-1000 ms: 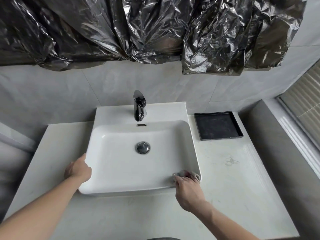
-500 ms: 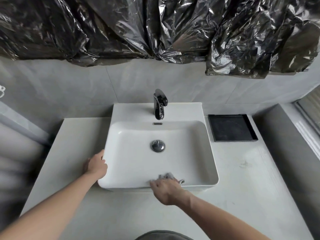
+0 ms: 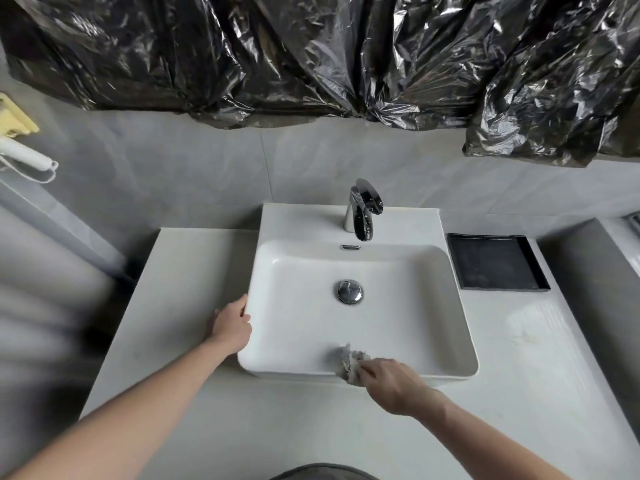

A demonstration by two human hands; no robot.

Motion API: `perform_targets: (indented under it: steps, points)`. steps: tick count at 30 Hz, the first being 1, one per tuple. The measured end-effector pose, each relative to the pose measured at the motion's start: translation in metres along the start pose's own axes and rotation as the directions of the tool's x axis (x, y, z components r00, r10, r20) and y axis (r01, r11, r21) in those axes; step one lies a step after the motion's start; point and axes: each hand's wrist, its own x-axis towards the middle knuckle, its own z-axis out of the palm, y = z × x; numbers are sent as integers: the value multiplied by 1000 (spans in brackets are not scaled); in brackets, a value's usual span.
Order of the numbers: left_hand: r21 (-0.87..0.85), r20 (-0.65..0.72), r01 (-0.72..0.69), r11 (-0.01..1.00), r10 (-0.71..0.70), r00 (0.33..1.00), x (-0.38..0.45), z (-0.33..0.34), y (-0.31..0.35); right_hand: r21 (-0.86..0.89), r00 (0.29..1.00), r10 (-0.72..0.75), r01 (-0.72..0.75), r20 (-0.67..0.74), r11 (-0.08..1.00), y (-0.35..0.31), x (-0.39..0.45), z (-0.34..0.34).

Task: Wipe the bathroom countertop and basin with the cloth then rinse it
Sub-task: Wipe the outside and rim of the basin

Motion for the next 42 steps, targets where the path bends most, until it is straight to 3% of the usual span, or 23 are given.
perform_targets:
  steps: [5,9,14,18,24,28,30,34,38,42]
  points:
    - [-228,154,22,973,14,988,3,-16,-8,96,979,-196,191,54,977,-91,21,17]
    - [-549,370,281,787,-73,926,16,-24,-25,149,964,-258,246,69,958,-156,48,38]
    - [-641,503,402,654,-38,864,20,-41,-37,254,993,-114,119,-35,960,-205,80,58]
    - [-674,518,442,592,-48,854,27,-39,-50,382,995,-28,65,-101,922,-217,103,47]
    - [-673,450,355,649,-22,893,30,-31,-45,502,987,26,57,-156,863,-223,155,3]
    - [-684,432,289,669,53,900,27,-23,-37,599,988,98,-8,-117,800,-231,188,-34]
    - [-644,387,183,743,111,915,28,-21,-34,641,983,142,-36,-115,767,-234,206,-46]
    - [-351,307,-56,935,171,936,29,-28,-29,701,962,256,-117,-96,703,-239,239,-65]
    - [-162,274,-141,977,182,944,29,-37,-14,506,928,209,-26,-309,862,-236,239,-65]
    - [-142,267,-110,984,145,953,28,-35,-11,133,888,-35,107,-458,985,-199,221,-76]
